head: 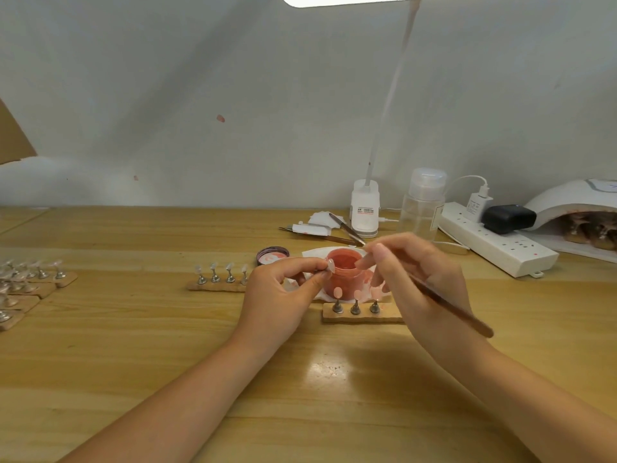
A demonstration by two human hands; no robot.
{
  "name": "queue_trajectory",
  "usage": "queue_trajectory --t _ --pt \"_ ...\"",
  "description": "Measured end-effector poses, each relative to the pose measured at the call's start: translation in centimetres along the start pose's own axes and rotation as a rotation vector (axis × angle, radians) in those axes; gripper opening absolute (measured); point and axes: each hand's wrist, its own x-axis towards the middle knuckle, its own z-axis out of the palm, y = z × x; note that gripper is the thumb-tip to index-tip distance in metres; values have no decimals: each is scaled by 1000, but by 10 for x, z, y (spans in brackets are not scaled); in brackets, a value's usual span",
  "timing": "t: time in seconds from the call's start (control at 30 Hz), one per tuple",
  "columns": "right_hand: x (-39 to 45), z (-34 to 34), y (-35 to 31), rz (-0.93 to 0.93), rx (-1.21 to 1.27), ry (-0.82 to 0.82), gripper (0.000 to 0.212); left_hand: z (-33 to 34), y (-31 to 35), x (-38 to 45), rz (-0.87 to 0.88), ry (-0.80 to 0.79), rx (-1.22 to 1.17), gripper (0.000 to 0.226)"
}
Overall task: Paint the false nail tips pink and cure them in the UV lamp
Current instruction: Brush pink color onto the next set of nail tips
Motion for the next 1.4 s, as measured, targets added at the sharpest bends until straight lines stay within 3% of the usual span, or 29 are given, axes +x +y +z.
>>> queue_trajectory --t 0.27,0.43,0.57,0.8,0.9,1.4 --pt "-4 3 3 -51 -87 -66 30 0 -2 1 7 -4 18 28" --pt "-7 1 7 -4 54 -22 47 0 0 1 8 3 6 32" --pt "-5 3 6 -26 7 -14 39 0 0 0 5 -11 15 28" --pt "-7 2 6 30 106 40 47 0 0 0 -2 -6 14 24" --pt "-5 5 6 11 42 -12 45 0 -1 1 -1 -15 24 19" --pt "-5 3 4 57 113 51 46 1 -1 1 17 -8 -2 26"
